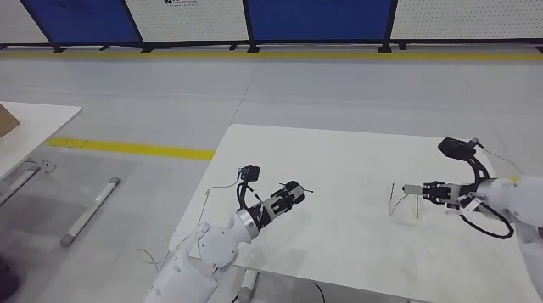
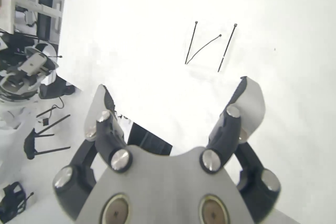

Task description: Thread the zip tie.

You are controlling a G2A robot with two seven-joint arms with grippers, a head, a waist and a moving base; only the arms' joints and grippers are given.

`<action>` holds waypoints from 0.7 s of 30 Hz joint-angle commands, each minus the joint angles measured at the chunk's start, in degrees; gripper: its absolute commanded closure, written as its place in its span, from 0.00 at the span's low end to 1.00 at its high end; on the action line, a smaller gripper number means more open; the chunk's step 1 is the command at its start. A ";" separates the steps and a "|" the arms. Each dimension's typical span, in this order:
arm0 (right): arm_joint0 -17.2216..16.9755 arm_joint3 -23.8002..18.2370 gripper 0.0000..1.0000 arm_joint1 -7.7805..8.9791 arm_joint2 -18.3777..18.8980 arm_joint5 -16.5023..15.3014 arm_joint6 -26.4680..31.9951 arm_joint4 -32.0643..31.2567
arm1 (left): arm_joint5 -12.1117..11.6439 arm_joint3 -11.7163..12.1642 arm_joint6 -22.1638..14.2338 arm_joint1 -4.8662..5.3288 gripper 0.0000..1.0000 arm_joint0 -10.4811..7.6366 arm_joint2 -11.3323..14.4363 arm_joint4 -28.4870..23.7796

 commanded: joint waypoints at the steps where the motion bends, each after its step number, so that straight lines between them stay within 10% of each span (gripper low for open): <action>1: 2.10 3.18 0.00 0.23 -3.84 -1.52 -0.28 0.81 | 0.00 0.00 0.00 0.00 1.00 0.00 0.00 0.00; 10: 14.97 19.90 0.00 -0.75 -15.99 -2.78 -0.28 2.92 | 0.00 0.00 0.00 0.00 1.00 0.00 0.00 0.00; 21: 14.64 19.83 0.00 -0.74 -15.92 -2.79 -1.48 2.62 | 0.00 0.00 0.00 0.00 1.00 0.00 0.00 0.00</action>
